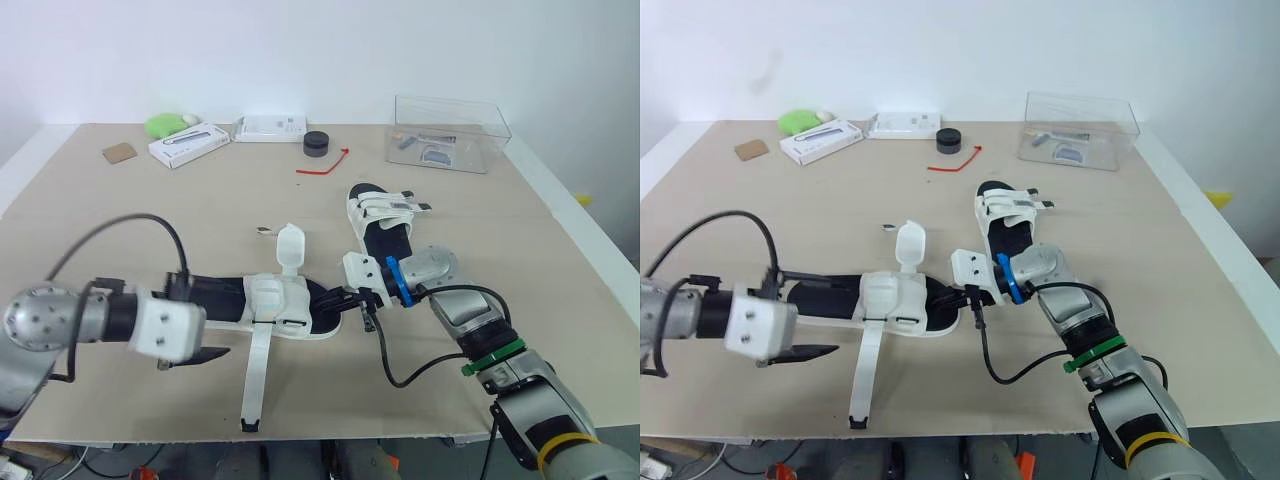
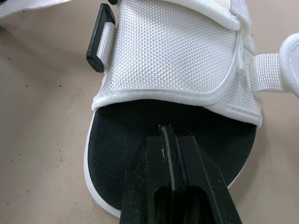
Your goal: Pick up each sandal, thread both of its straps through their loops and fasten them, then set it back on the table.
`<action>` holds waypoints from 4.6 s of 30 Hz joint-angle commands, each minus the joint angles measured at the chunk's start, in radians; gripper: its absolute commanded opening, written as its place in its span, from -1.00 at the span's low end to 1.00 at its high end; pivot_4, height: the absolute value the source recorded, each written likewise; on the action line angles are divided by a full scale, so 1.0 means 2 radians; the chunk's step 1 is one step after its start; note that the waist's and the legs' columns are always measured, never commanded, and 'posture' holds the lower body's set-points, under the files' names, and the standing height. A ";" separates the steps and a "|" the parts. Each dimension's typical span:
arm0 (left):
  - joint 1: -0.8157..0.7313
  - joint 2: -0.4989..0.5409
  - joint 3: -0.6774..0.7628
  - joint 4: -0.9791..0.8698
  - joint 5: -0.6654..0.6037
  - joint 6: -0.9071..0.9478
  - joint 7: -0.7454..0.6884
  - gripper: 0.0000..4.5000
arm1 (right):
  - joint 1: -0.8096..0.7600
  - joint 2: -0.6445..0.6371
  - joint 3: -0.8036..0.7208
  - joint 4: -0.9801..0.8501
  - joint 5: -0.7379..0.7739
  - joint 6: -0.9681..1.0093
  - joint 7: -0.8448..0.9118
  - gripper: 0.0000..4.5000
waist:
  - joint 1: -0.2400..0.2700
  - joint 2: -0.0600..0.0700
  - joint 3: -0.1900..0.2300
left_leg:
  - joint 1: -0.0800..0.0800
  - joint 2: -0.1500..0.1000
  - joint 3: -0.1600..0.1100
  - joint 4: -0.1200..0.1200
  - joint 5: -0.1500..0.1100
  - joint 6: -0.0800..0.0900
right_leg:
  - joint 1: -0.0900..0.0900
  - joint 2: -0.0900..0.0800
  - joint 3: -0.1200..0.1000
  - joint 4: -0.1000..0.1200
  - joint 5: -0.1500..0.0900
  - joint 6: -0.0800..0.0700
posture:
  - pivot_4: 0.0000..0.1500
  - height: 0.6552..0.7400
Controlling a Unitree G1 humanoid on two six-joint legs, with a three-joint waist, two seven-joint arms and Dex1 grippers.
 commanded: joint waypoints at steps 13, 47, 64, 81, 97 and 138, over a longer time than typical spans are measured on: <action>-0.037 -0.071 -0.121 0.038 0.069 -0.174 0.032 0.98 | 0.002 -0.013 0.007 0.016 -0.026 0.006 -0.002 -1.00 | 0.000 0.000 0.000 | 0.000 0.000 0.001 0.001 0.000 0.001 | 0.000 0.001 0.000 0.000 0.002 0.004 | 1.00 1.00; -0.049 -0.029 -0.082 0.144 0.083 -0.229 0.092 0.98 | 0.011 -0.017 0.010 0.002 -0.024 0.012 -0.003 -1.00 | 0.001 0.000 0.000 | 0.000 0.000 0.001 0.000 0.000 0.002 | 0.000 0.000 0.000 0.000 0.002 0.004 | 1.00 1.00; 0.024 -0.051 -0.065 0.068 0.153 -0.311 0.161 0.98 | 0.008 -0.014 0.014 0.009 -0.027 0.009 0.000 -1.00 | 0.001 0.000 0.000 | 0.000 0.000 0.002 0.000 0.000 0.003 | 0.000 -0.002 -0.001 0.000 0.002 0.003 | 1.00 1.00; -0.066 -0.069 -0.175 0.083 0.162 -0.319 0.143 -0.27 | 0.020 -0.029 0.007 -0.008 -0.026 0.021 -0.004 -1.00 | 0.001 0.000 -0.001 | 0.000 -0.001 0.001 0.001 0.000 0.003 | 0.001 -0.002 -0.001 0.000 0.002 0.004 | 1.00 1.00; -0.025 -0.060 -0.155 -0.008 0.031 -0.173 0.133 -0.98 | 0.015 -0.022 0.012 0.003 -0.028 0.016 -0.006 -1.00 | 0.001 0.000 -0.001 | 0.000 -0.001 0.001 0.001 0.000 0.003 | 0.001 0.000 0.000 0.000 0.002 0.005 | 1.00 1.00; -0.145 -0.216 0.034 0.030 -0.473 0.539 0.276 -0.98 | 0.016 -0.023 0.012 0.009 -0.031 0.006 -0.017 -1.00 | 0.001 -0.001 0.000 | 0.002 -0.001 0.000 0.001 0.000 0.002 | 0.003 0.001 0.000 0.000 0.002 0.005 | 1.00 1.00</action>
